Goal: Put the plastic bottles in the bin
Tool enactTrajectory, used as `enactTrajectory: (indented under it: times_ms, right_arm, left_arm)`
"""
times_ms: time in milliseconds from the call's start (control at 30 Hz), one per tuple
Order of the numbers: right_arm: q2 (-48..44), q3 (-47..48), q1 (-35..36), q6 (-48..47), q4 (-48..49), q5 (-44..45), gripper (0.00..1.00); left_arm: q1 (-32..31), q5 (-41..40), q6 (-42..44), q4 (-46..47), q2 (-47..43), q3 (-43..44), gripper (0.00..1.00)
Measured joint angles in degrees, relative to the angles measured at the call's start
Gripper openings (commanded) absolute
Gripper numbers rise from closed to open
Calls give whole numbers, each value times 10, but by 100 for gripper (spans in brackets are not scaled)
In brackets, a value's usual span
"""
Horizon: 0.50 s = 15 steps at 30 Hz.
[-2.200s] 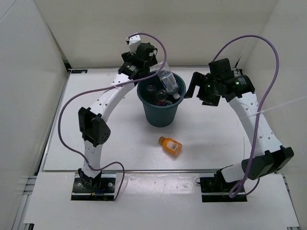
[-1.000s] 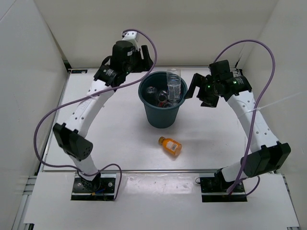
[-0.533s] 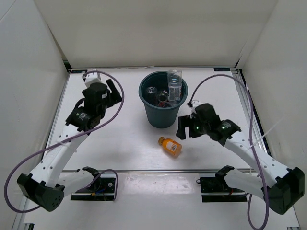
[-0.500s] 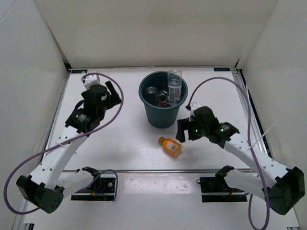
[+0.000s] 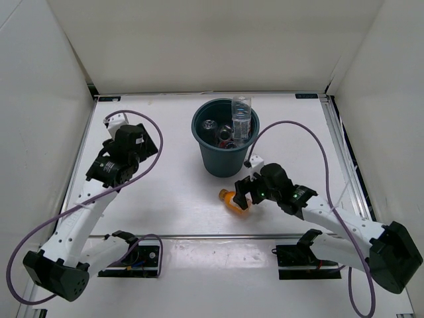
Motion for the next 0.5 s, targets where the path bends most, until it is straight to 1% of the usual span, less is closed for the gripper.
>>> enactTrajectory:
  times_ms: [67, 133, 167, 333, 433, 467, 500]
  right_arm:
    - [18, -1, 8, 0, 23, -7, 99]
    - [38, -1, 13, 1, 40, -16, 96]
    - [49, -1, 16, 0, 47, -21, 94]
    - [108, -2, 26, 0, 53, -41, 85]
    - [116, -10, 31, -1, 48, -45, 76]
    - [112, -13, 31, -1, 44, -45, 70]
    - [108, -14, 32, -1, 34, -44, 66]
  left_arm:
    - [3, -1, -2, -10, -2, -8, 91]
    - [7, -1, -3, -19, -4, -17, 91]
    - [9, -1, -4, -26, -6, -23, 91]
    - [14, -2, -7, -44, -20, -35, 93]
    - [16, -3, -13, -50, -36, -44, 93]
    - [16, -3, -17, -51, -41, -47, 93]
    - [16, -4, -19, -54, -46, -50, 93]
